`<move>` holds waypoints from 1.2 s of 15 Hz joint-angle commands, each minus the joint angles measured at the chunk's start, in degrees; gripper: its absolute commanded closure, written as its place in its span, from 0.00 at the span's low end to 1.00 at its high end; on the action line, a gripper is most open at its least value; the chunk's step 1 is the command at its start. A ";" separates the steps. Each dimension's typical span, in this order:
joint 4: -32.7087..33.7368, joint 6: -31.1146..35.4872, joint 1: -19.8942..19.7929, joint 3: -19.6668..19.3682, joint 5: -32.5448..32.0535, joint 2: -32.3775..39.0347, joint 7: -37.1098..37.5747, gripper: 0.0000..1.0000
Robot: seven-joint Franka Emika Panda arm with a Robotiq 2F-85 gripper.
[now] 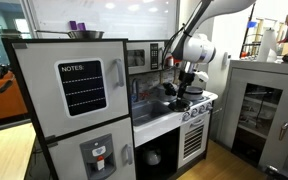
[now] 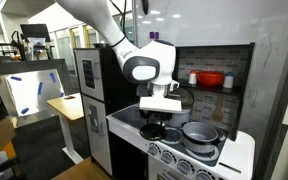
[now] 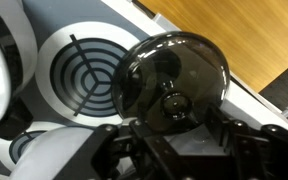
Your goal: Uncover the pot and put the lid on the stovetop
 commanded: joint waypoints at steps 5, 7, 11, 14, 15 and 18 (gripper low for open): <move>0.23 0.05 -1.07 0.77 1.70 -0.67 -1.04 0.00; -0.46 0.12 -1.14 0.25 1.60 -1.71 -0.47 0.00; -2.51 0.08 -1.54 -1.84 1.30 -4.71 1.96 0.00; -4.74 0.29 -1.40 -3.48 0.86 -7.42 4.10 0.00; -6.12 0.42 -1.20 -4.14 0.54 -8.86 4.95 0.00; -10.22 0.29 -0.44 -6.22 -0.34 -13.15 8.29 0.00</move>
